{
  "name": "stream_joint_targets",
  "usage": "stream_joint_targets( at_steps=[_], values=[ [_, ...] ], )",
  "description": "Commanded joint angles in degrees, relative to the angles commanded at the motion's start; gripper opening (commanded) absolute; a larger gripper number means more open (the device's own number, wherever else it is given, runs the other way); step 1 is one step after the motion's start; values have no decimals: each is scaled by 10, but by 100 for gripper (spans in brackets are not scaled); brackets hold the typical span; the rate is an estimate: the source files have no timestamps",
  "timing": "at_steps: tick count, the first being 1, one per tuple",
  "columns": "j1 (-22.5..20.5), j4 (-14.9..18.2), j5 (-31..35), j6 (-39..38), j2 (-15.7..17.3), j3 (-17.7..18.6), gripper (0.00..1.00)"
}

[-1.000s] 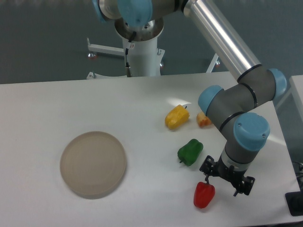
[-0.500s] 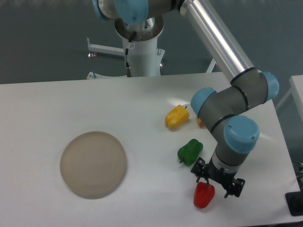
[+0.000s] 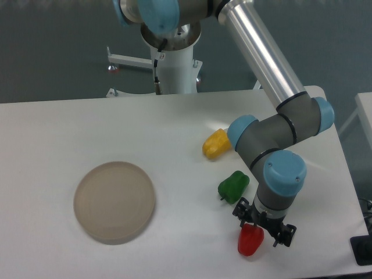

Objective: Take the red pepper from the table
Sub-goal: 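Lower the gripper around the red pepper's stem and body, then close the gripper on the red pepper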

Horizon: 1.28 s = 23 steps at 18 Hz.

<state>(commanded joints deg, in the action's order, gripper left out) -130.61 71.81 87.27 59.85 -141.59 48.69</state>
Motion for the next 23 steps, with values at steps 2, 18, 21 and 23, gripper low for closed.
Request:
stream_joint_targets(
  at_steps=[2,18,21,23],
  values=[
    [4,-1,0,0,-2,0,100],
    [9,-11,18,0,-16,0,77],
    [9,-11,18,0,-16,0,66],
    [9,-11,16,0,-16,0,61]
  ],
)
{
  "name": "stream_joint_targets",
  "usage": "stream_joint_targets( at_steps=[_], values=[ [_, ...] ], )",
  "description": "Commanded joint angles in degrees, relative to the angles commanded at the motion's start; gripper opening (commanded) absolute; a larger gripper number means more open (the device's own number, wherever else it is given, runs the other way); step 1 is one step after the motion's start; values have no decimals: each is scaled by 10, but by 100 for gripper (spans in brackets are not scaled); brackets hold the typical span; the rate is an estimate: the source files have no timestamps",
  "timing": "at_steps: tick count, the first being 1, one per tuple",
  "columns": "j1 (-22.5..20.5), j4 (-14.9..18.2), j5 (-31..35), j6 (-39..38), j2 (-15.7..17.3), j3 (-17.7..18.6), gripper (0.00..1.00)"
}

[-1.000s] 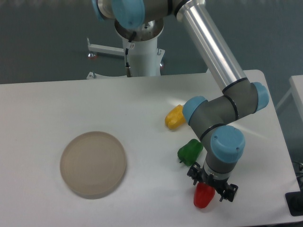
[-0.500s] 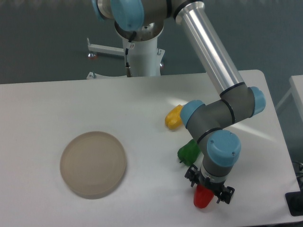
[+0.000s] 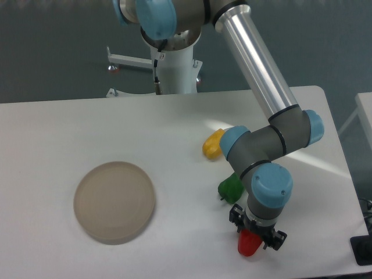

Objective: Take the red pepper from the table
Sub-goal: 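Close the gripper on the red pepper, then lift the red pepper up off the table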

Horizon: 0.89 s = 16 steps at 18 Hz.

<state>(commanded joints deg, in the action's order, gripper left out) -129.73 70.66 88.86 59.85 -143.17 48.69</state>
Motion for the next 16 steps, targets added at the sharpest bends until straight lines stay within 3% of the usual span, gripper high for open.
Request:
stream_joint_targets(
  at_steps=[3,8,11,16],
  values=[
    [0,1,-2,0,1,0,49],
    [-5,10,-3,1,19,-9,47],
    [-18,48,-4,24,47,-9,47],
    [-57,127,-6,139,83,-4,47]
  ],
)
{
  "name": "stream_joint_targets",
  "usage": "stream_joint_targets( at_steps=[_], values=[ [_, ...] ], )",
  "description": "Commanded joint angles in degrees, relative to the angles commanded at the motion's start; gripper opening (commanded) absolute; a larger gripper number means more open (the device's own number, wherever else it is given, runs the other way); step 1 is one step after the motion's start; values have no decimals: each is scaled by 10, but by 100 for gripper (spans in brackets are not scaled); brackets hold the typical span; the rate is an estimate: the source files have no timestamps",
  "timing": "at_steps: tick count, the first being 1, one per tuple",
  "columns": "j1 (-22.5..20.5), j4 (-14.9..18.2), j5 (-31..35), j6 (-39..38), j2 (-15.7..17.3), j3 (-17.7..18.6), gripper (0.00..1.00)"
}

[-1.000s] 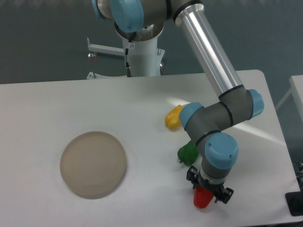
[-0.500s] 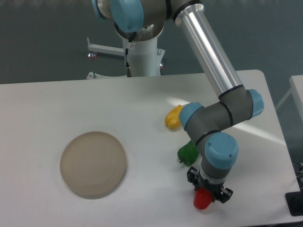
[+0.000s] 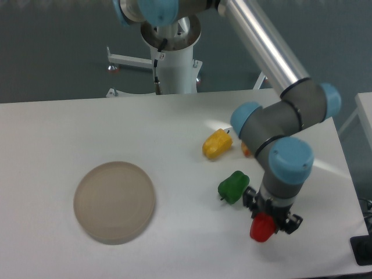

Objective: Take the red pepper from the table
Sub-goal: 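Lift the red pepper up off the table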

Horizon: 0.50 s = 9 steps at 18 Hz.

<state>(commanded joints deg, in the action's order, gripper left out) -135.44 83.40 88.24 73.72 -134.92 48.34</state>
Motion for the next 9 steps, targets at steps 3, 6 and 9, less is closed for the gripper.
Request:
stream_joint_targets(
  at_steps=[3,6,9],
  values=[
    [-15,5,0,34,18,21,47],
    [-17,3,-1,37,19,25,47],
    [-17,3,-2,37,19,26,47]
  ],
)
